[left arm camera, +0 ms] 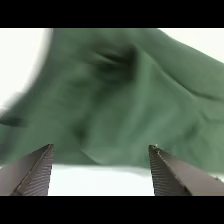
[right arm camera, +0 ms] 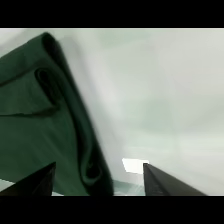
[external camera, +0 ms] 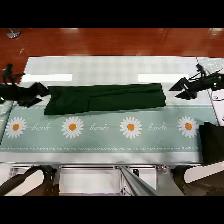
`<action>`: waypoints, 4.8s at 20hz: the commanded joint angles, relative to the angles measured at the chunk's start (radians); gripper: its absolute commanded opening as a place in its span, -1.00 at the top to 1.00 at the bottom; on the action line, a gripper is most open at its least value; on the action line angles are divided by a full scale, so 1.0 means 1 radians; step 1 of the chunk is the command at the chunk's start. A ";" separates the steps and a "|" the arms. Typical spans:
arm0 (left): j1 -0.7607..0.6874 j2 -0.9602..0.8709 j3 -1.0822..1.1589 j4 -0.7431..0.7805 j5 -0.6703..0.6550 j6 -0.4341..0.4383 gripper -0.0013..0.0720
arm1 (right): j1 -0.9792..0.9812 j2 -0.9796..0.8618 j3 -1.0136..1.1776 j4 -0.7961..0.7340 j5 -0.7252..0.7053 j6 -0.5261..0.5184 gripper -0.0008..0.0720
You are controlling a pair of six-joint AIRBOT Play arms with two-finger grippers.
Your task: Fold the shirts.
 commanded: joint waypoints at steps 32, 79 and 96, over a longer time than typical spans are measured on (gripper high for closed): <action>-1.067 -0.856 0.765 -0.348 0.146 -0.059 0.91 | 0.205 0.878 -0.348 -0.087 0.026 0.047 0.90; -0.281 0.563 -0.531 -0.158 0.185 -0.074 0.90 | 0.347 0.620 -0.631 0.061 -0.416 0.225 -0.75; -0.281 0.563 -0.531 -0.159 0.203 -0.075 0.90 | 0.708 0.066 -0.094 0.324 -0.222 -0.011 0.90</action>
